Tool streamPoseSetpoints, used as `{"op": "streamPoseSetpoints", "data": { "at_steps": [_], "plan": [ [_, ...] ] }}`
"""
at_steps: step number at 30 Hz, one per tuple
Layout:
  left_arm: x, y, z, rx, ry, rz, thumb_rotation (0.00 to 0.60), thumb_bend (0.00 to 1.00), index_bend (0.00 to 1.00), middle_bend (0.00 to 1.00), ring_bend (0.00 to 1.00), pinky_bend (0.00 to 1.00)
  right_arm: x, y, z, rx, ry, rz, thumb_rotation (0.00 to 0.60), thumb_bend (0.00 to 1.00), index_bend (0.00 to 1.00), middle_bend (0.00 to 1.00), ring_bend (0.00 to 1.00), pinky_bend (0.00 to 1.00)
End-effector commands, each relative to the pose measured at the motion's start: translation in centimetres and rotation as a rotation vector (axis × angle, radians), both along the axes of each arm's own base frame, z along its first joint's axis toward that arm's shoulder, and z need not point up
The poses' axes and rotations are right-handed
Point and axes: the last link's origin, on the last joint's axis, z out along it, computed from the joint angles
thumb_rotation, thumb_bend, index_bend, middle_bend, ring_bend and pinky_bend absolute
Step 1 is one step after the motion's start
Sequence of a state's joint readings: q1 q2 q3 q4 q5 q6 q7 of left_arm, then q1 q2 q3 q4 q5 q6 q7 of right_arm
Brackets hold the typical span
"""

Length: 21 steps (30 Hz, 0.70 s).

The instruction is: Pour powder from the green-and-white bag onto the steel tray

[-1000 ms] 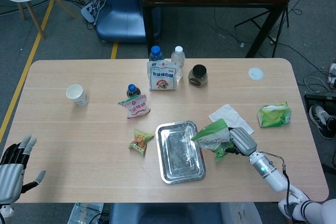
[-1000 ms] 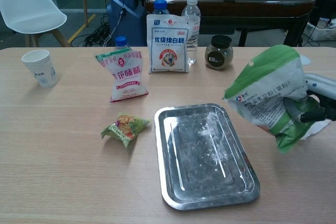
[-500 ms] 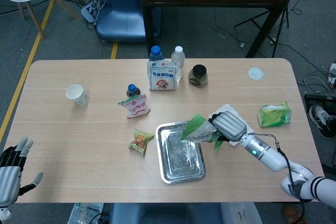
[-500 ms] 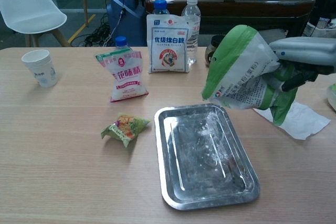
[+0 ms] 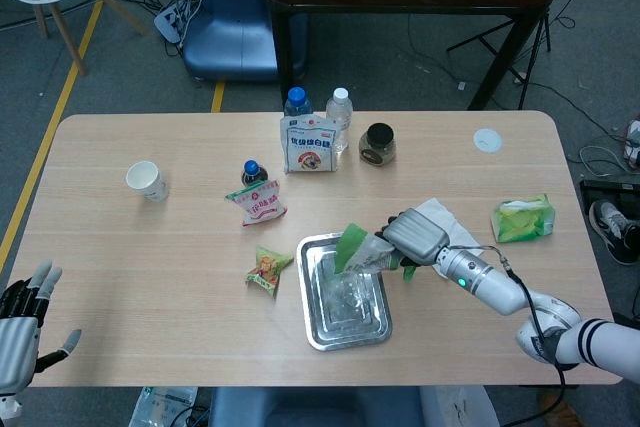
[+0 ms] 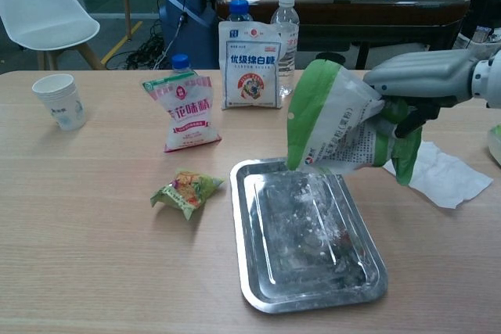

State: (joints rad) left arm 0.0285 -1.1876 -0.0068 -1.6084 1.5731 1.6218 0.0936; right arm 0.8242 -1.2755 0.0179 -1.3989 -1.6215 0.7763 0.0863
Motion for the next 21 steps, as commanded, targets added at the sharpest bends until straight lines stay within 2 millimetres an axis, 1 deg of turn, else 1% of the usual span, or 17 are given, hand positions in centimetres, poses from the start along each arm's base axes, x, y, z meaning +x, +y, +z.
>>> {"op": "streamPoseSetpoints", "data": {
  "at_steps": [1,7,18,21],
  "plan": [
    [-0.02,0.01,0.03,-0.002,0.004,0.003,0.6,0.22,0.04,0.03,0.09,0.06,-0.66,0.1,-0.05,-0.005,0.007,-0.01,0.6,0.78,0.54,0.53,0.43,0.52],
    [0.18,0.13,-0.03,-0.001,0.002,-0.001,0.6,0.22,0.04,0.03,0.09,0.06,-1.03,0.29,-0.49,0.016,0.104,0.034,0.6,0.78,0.54,0.53,0.43,0.52],
    [0.13,0.08,-0.01,-0.007,0.009,0.011,0.6,0.22,0.04,0.03,0.09,0.06,-0.84,0.08,-0.44,0.001,0.197,0.07,0.6,0.78,0.54,0.53,0.43,0.52],
    [0.18,0.15,-0.03,-0.008,0.009,0.009,0.6,0.22,0.04,0.03,0.09,0.06,-0.59,-0.03,-0.46,-0.011,0.238,0.112,0.6,0.78,0.54,0.53,0.43,0.52]
  ]
}}
